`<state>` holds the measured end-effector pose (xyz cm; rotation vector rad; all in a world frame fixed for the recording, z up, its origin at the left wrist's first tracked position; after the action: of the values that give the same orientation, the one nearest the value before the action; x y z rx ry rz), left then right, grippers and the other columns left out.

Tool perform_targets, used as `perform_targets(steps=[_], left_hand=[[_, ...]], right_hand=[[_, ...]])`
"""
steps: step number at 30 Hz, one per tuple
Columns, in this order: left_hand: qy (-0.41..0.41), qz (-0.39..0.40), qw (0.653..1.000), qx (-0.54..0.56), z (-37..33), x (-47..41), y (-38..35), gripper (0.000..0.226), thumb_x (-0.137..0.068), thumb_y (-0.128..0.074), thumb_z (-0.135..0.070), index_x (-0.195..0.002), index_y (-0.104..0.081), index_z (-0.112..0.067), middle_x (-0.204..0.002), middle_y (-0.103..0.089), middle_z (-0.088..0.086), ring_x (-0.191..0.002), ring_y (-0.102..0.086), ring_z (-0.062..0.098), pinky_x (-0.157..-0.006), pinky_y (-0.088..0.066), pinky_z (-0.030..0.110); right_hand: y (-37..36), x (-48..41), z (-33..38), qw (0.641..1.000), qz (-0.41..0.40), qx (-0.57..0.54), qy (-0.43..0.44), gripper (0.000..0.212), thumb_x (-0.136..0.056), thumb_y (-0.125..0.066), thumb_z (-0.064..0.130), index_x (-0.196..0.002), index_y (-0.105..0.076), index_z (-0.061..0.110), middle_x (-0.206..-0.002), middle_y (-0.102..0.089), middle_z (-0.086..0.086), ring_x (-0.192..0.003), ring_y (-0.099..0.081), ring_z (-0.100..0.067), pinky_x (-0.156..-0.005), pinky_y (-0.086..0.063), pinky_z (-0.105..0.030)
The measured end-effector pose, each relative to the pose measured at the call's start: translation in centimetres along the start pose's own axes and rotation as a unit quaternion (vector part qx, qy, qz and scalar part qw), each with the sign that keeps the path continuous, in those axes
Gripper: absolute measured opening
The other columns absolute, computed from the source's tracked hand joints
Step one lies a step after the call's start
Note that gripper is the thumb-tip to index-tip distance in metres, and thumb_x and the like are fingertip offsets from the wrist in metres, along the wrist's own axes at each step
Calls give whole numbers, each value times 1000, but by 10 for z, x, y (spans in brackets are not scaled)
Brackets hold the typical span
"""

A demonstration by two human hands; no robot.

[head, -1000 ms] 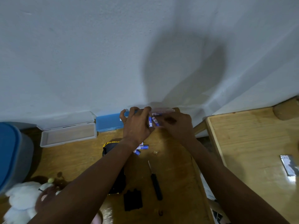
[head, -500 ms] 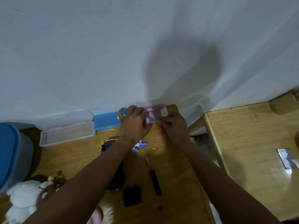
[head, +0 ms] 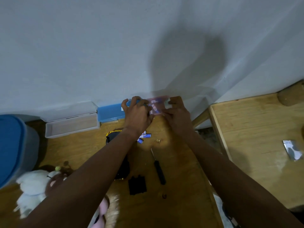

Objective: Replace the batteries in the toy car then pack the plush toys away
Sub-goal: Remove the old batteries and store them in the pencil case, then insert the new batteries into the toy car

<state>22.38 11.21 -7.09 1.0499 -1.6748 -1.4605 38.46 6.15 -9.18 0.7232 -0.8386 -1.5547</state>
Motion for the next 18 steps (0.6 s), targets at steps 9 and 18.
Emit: perform_targets(steps=[9,18], left_hand=[[118,-83,968,204,30,73,44,40,-83,-63,-41,-118,-73,-25,-131,-64,-2,-127,-47,25,-99,-35,44],[343,-2,877,337,93,174,41,64,-83,-75,-40,-139,-57,-15,-136,-61,11,-125,-56,29,-104,-46,38]], right_hand=[[2,33,56,992,-37,108,49,29,-93,-45,39,-117,-58,28,-117,-60,-3,-100,-60,-17,-82,-48,-27],[-48,66,118,993,67,75,69,23,-89,-63,41,-100,-73,24,-98,-64,0,-93,-62,-20,-74,-47,-31]])
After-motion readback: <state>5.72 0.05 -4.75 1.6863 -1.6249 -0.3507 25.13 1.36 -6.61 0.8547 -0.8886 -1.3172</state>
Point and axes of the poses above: each hand's wrist, its own x-axis away from the middle knuckle, its own y-axis out of the back of the hand, z = x × y, the point moved 6 cm from there along -x, towards the middle knuckle
